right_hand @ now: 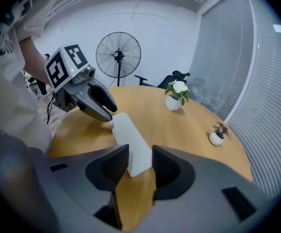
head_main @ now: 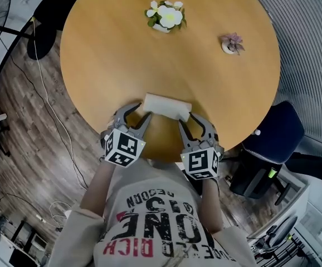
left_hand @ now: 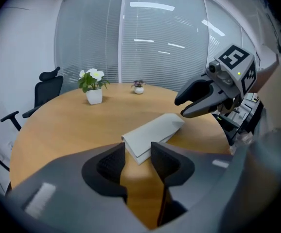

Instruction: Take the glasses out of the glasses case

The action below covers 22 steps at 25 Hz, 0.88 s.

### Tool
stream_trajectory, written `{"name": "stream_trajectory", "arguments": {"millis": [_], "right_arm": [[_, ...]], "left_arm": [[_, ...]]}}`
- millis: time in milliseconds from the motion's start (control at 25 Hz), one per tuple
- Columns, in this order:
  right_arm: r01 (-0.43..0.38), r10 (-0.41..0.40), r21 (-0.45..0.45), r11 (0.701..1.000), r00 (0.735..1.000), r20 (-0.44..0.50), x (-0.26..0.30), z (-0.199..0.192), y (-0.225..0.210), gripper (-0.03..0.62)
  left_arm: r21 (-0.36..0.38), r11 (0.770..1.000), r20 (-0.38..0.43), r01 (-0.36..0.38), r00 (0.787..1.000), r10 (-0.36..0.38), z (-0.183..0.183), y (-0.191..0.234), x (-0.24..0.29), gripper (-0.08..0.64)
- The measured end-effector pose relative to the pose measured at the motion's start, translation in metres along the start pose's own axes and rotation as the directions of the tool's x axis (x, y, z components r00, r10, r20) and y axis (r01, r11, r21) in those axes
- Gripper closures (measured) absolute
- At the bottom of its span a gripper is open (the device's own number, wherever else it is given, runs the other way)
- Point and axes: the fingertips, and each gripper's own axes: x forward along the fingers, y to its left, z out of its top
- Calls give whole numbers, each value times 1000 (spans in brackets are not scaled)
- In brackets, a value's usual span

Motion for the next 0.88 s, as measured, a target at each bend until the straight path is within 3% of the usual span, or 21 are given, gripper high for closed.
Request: {"name": "stream_trajectory", "arguments": {"millis": [280,480,720,880], "right_arm": [[-40,34,-88,995,996,-78,14,-16,9,440],[-51,19,-252,966,992,-128,24,-26,17,439],[-76,-8,-436,897,982,-187,30,-37,31,411],[-21,-51,-417,909,986,-162,30,-33,22,425]], "left_arm": [[41,998,-63,40,997,-38,-11,-5,16,377],[26,998,-80,52,996,-50,-14,-7,22,377],[-101,991,-51,84,995,-89,-18,-6,24,379],[-104,991,-39,88,995,-92,-18,-6,25,380]]}}
